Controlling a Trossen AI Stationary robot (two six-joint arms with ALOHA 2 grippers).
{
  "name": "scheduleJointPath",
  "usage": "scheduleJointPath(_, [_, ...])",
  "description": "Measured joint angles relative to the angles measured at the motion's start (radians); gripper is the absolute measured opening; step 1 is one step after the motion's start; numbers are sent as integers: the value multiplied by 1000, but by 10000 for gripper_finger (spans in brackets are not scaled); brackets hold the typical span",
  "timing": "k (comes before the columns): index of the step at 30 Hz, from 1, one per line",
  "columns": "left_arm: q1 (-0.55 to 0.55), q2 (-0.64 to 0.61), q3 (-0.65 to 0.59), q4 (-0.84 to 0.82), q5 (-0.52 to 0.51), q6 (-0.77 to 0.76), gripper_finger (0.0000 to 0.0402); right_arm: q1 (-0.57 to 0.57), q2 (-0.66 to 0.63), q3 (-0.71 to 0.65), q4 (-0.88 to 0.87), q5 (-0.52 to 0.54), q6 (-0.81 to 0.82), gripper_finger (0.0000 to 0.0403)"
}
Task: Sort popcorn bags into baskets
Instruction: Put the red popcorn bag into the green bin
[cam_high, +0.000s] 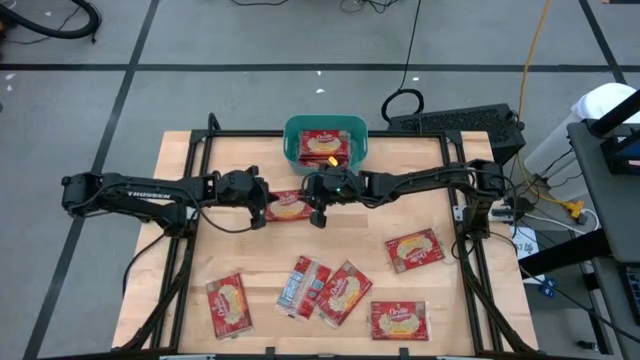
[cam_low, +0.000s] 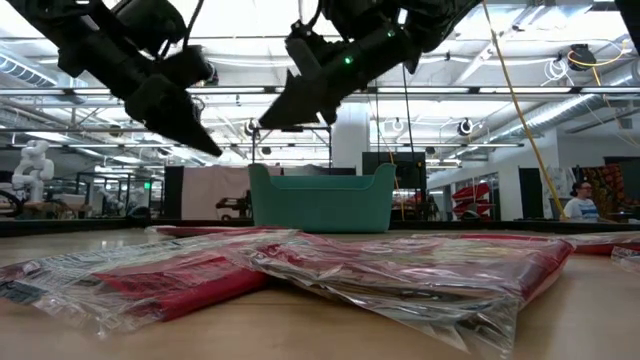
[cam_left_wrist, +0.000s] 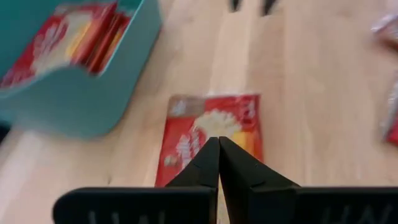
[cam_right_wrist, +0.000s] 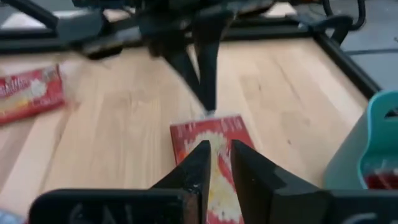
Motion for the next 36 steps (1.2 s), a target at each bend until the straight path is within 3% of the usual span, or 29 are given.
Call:
scheduleJointPath(5, [43, 34, 1, -52, -56, -117, 41, 18, 0, -59, 1, 4, 15, 82])
scheduleJointPath(16, [126, 256, 1, -47, -65, -266, 202, 47, 0, -200, 16, 78, 192, 118])
scheduleJointPath(22, [153, 232, 1, -86, -23, -368, 269, 64, 0, -274, 138, 75, 205, 132])
scheduleJointPath(28, [241, 219, 1, -158, -5, -367, 285, 58, -1, -312, 217, 76, 261, 137])
scheduleJointPath(31, [260, 226, 1, -153, 22, -359, 277, 38, -1, -312, 204, 45, 363, 138])
scheduleJointPath(36, [253, 255, 1, -134, 93, -346, 246, 33, 14, -312, 209, 56, 348, 150])
